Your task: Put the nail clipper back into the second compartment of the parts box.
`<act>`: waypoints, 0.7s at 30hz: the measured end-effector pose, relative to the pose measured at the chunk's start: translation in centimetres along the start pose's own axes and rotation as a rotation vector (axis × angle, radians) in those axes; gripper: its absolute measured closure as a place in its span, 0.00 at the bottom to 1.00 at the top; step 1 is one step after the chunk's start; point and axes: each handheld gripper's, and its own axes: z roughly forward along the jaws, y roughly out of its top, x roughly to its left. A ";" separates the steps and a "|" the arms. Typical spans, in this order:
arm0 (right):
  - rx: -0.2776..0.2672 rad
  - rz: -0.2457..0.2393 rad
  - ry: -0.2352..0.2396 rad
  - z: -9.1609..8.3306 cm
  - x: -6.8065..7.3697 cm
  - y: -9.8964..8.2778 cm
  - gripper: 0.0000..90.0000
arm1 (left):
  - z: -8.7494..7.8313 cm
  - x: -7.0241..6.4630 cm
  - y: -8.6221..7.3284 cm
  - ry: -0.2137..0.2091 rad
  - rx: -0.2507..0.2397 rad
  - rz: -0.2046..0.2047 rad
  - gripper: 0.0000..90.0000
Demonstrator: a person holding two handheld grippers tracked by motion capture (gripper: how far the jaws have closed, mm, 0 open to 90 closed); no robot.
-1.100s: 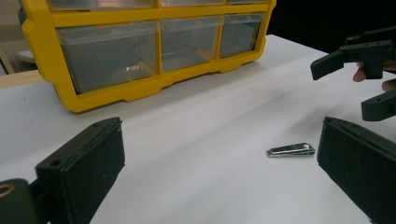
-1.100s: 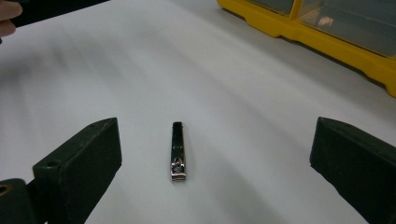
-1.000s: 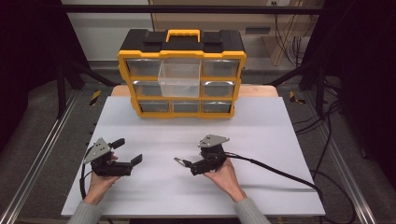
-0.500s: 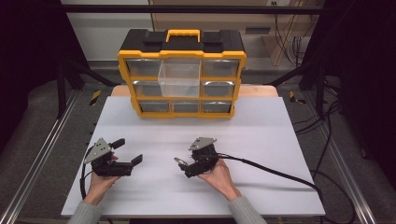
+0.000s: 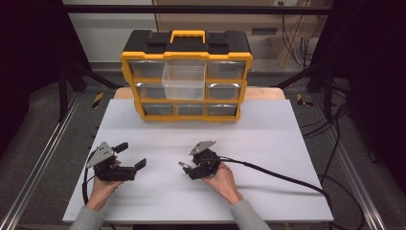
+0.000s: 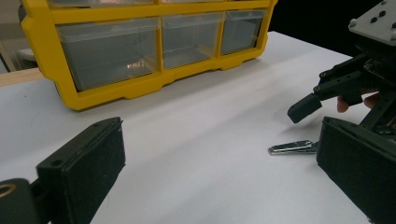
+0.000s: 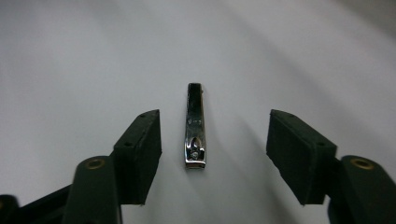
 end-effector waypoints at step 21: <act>0.032 -0.025 0.027 0.6 0.3 -0.2 0.79 | 0.0 0.0 0.0 0.003 0.000 -0.002 0.02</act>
